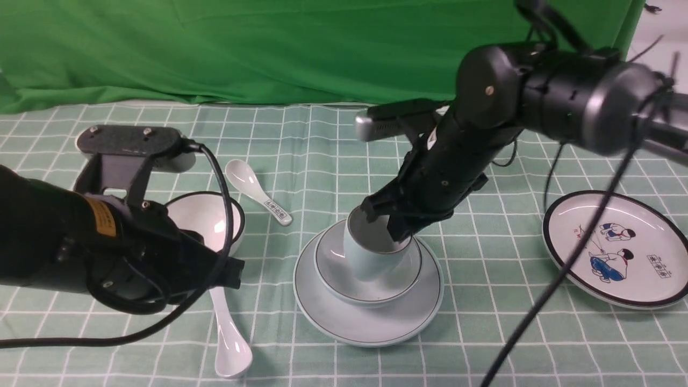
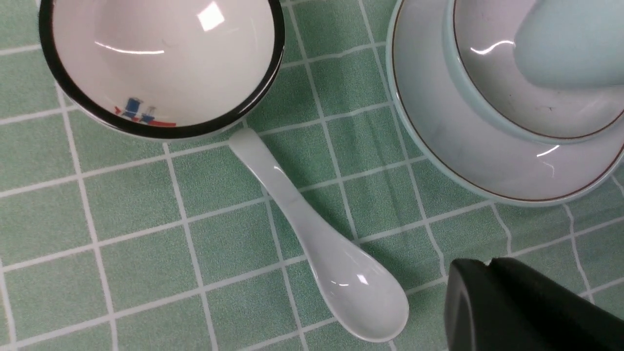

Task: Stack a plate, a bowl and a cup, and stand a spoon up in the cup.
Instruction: Use the right arm to put the blue teacup into the blue rice bowl in the middle, then use the left arm to grab a blue soup spoon

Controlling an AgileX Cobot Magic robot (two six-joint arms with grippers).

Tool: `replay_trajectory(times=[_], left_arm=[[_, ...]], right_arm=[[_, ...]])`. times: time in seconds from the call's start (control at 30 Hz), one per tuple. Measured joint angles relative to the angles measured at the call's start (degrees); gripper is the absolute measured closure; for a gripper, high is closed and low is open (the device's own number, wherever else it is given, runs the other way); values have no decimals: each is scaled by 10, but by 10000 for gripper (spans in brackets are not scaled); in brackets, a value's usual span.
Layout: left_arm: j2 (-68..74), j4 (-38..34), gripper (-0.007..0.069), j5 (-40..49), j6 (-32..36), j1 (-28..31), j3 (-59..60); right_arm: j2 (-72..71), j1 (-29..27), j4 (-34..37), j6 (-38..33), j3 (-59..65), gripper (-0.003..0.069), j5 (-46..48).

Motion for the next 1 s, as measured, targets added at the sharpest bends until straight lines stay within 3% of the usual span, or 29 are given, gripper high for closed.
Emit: replay_trajectory(times=[0.2, 0.4, 0.53, 0.63, 0.8, 0.87, 1.0], left_arm=[[0, 0, 615, 5, -1, 0, 0], [0, 0, 615, 6, -9, 0, 0], [6, 8, 615, 19, -45, 0, 0], [36, 35, 615, 40, -94, 0, 0], [111, 59, 606, 42, -169, 0, 0], [132, 60, 594, 33, -178, 0, 0], [201, 64, 484, 9, -215, 0, -10]], right_arm=[[12, 0, -1, 0, -4, 534, 6], [11, 0, -1, -1, -5, 340, 8], [7, 0, -4, -27, -25, 278, 52], [-24, -1, -29, -46, -51, 332, 99], [-147, -24, -52, -68, -57, 585, 128], [-188, -37, -54, -68, -56, 615, 146], [-311, -81, -60, -69, -21, 634, 179]])
